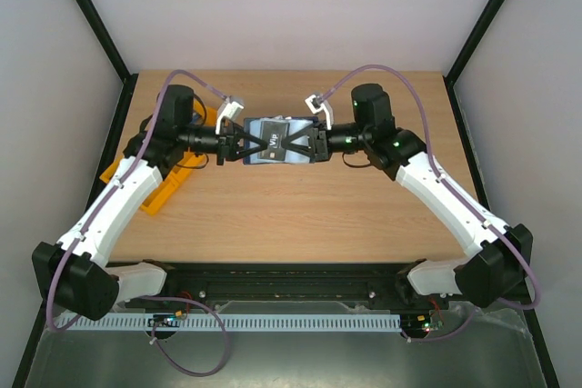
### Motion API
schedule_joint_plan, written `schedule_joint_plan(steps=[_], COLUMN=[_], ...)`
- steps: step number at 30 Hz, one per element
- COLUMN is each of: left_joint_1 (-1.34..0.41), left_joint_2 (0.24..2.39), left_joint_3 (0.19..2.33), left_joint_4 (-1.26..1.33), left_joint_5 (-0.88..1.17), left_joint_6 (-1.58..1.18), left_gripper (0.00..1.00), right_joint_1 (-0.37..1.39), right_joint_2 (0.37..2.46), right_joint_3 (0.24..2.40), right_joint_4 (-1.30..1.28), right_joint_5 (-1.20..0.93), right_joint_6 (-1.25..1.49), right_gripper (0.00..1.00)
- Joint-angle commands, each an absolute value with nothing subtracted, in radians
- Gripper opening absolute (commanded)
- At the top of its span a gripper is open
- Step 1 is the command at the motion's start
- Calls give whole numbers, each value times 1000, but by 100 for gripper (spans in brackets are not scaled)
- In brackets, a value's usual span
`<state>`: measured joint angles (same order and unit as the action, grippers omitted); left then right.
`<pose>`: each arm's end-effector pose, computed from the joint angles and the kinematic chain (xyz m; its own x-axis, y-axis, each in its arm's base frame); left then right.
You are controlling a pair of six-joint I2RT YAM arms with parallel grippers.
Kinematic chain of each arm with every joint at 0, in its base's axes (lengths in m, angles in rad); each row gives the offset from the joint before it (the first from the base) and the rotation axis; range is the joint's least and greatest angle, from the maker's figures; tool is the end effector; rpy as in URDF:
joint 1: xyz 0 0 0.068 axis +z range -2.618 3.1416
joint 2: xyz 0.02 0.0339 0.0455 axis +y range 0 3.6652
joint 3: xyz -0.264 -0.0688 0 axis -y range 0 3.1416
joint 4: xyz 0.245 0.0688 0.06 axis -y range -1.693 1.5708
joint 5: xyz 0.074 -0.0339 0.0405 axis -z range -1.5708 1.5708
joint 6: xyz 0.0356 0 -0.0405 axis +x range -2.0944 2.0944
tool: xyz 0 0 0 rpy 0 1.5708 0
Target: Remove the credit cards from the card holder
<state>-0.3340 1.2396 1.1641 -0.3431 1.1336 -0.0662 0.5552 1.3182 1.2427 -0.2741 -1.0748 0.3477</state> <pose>0.2392 -0.1171 0.3683 -0.4441 0.1245 -0.8873 0.8934 0.1372 -0.4279 0.2285 0.1786 0.3793 -0.5984 -0.1804 -0.7806 -0.7968 0.0323 0.6033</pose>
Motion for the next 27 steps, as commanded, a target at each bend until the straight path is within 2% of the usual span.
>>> schedule_joint_plan(steps=[1, 4, 8, 27], left_joint_1=[-339, -330, -319, -324], left_joint_2=[1222, 1210, 1198, 1195], left_joint_3=[1160, 1158, 1160, 1164], left_joint_4=[-302, -301, -292, -239], left_joint_5=[1165, 1164, 1177, 1237], left_joint_6=[-95, -93, -91, -112], left_gripper=[2, 2, 2, 2], right_joint_1=[566, 559, 552, 554], right_joint_2=[1279, 1275, 1266, 1258], right_joint_3=[1270, 1270, 1271, 1234], right_joint_4=[-236, -296, -324, -257], right_joint_5=[-1044, -991, -961, -900], right_joint_6=[325, 280, 264, 277], right_gripper=[5, 19, 27, 22])
